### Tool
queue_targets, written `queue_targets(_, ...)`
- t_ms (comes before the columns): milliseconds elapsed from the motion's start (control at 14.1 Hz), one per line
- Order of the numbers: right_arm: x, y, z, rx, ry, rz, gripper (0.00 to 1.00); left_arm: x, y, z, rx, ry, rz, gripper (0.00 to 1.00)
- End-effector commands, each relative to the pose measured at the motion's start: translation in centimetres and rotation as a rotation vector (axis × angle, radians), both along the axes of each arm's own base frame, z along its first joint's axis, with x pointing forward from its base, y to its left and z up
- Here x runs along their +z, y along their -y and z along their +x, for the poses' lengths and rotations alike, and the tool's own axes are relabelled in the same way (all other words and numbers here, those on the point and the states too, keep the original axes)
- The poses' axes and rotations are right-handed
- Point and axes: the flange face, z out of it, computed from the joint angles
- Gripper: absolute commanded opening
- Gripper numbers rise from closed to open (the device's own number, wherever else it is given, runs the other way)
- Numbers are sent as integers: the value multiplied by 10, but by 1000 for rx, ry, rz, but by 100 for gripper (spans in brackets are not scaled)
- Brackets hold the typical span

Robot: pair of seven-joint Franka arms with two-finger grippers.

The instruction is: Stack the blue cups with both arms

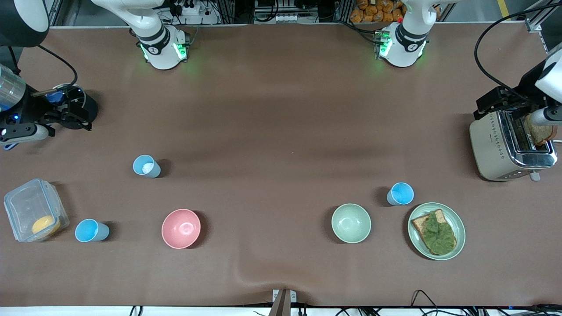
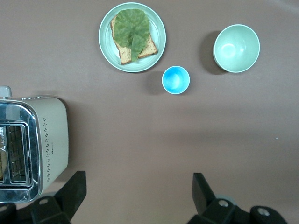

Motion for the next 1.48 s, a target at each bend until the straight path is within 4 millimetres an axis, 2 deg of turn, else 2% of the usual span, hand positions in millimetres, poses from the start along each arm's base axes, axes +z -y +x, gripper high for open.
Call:
queue_targets(0, 10, 4, -7, -1, -7, 3, 100, 3, -2, -5, -7, 8, 26, 100)
queue_targets(424, 11, 8, -7, -7, -12, 3, 100, 1, 1, -6, -15, 3, 30, 100)
queue_targets(707, 9, 8, -7, -9, -15, 3, 100, -10, 10, -9, -35, -23, 34, 100)
queue_targets(1061, 8, 9, -6, -10, -15, 3, 100, -21, 7, -11, -71, -48, 36, 100)
queue_targets(1414, 9, 8, -5, -9, -12, 3, 100, -61, 14, -21, -121, -170, 69, 100)
